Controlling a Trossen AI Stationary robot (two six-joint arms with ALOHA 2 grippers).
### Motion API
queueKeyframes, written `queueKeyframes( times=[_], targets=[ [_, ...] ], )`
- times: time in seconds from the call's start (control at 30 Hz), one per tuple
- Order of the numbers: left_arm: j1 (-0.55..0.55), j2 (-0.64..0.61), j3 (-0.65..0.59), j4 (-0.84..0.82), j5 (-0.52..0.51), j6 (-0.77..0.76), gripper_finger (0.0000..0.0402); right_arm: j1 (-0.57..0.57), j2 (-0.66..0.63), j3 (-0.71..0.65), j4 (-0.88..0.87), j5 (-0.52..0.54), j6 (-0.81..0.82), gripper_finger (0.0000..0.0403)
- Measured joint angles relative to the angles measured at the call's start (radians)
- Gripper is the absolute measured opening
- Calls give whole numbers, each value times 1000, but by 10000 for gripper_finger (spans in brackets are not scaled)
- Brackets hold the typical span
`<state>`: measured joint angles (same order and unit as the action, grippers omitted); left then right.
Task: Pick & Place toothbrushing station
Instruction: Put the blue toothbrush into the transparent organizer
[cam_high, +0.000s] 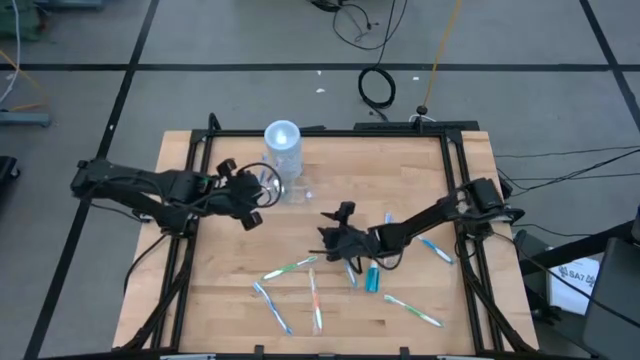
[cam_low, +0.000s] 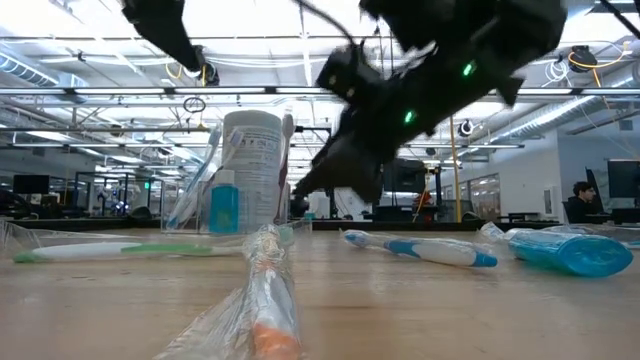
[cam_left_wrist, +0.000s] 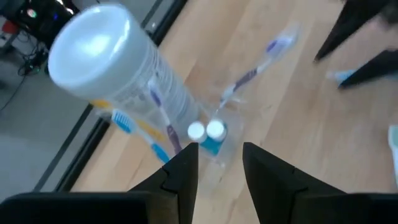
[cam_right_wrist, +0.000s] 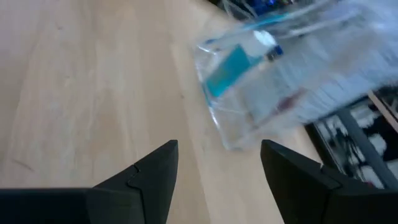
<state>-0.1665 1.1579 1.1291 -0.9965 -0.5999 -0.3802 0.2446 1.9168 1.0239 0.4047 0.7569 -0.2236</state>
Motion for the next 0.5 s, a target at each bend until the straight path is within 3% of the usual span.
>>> queueKeyframes(
  times=[0.13,0.33,0.4,0.5],
  targets=[
    [7,-71,-115,104,-5,20,131,25,-121,-2,-236,52,197,224],
    [23,-130,-248,257,45,37,131,26,-343,0,-718,42,702,224],
    [23,-132,-269,291,55,48,131,25,-416,-1,-904,-22,836,224],
    [20,-132,-277,297,60,61,131,26,-494,0,-1139,-201,997,224]
  ],
)
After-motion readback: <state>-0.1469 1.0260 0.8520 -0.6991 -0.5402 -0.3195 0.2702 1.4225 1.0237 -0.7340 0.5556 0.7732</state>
